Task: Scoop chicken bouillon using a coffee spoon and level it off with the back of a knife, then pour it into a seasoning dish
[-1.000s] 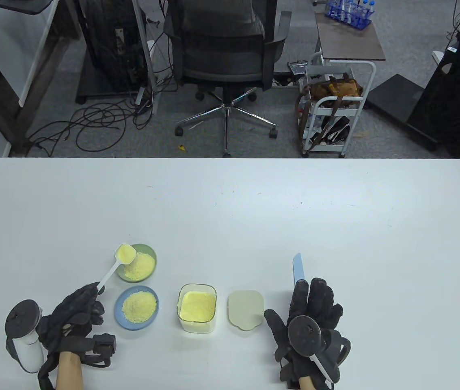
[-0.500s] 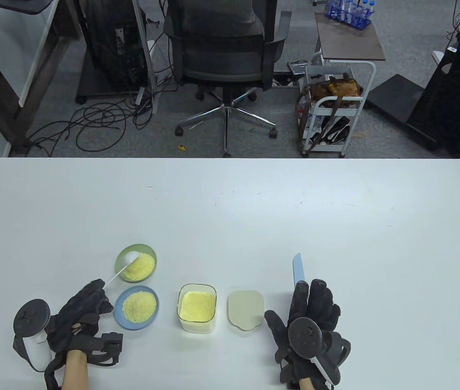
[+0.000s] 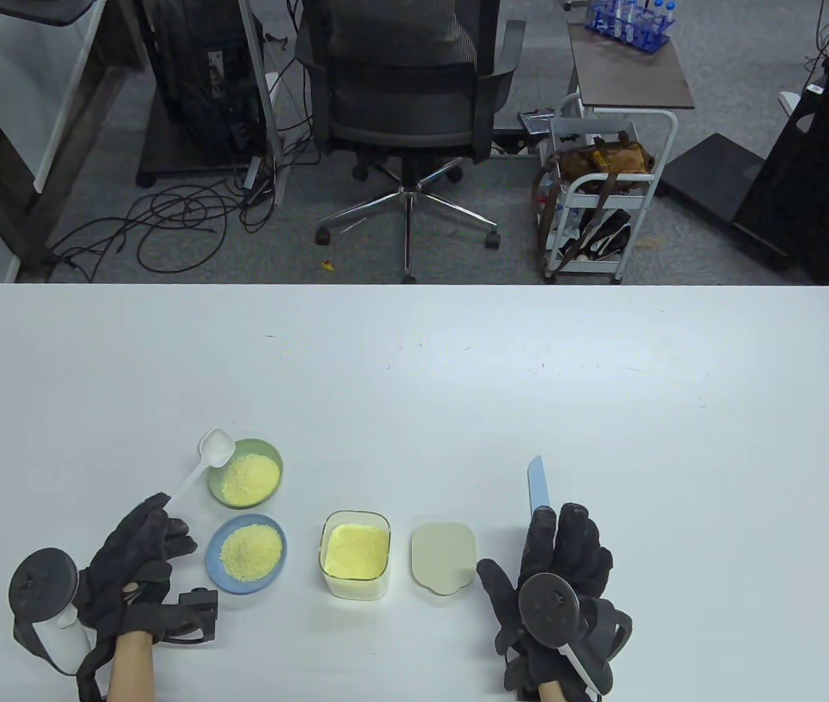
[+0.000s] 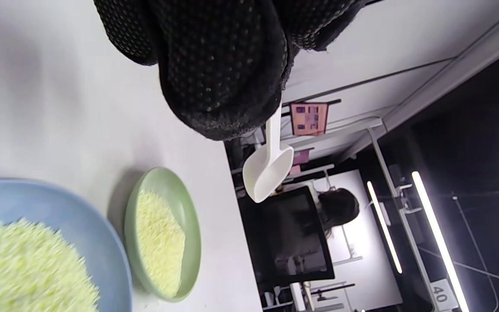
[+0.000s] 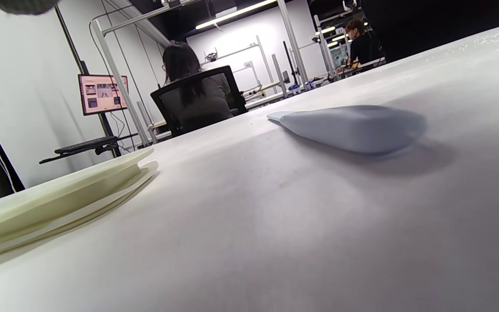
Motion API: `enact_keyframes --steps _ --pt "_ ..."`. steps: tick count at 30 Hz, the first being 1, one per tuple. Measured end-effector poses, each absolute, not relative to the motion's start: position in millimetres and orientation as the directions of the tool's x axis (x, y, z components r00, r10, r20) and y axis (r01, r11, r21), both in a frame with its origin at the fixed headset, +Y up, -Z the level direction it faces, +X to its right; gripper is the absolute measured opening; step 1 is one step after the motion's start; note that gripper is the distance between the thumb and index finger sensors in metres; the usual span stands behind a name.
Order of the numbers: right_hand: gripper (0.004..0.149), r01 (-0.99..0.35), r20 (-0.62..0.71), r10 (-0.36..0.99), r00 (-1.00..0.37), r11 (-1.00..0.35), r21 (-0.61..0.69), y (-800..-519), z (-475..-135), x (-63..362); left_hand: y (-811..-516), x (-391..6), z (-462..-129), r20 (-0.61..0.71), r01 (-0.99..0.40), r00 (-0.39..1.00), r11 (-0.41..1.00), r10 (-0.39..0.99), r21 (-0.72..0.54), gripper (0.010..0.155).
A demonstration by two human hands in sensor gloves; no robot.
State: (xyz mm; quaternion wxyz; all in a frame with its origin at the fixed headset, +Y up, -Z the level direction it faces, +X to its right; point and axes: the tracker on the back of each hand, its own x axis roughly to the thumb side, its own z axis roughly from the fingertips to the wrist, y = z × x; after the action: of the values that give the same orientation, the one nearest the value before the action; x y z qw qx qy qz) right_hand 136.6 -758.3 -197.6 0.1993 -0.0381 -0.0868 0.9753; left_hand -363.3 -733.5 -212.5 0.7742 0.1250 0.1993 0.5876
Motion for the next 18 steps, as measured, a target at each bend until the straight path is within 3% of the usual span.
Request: enact_keyframes --steps 8,18 --pt "0.090 -0.402 -0.030 0.414 -0.910 -0.896 -0.189 -758.6 -197.7 137.1 -711.5 -369.3 -210.8 -0.124 -0.825 0.276 0.301 0.953 0.478 0.046" --pt "0.090 -0.410 -0.027 0.421 -0.907 -0.894 -0.183 -759.3 -197.7 137.7 -725.8 -399.1 -212.4 -0.298 -0.738 0.369 0.473 0.880 0.482 0.047"
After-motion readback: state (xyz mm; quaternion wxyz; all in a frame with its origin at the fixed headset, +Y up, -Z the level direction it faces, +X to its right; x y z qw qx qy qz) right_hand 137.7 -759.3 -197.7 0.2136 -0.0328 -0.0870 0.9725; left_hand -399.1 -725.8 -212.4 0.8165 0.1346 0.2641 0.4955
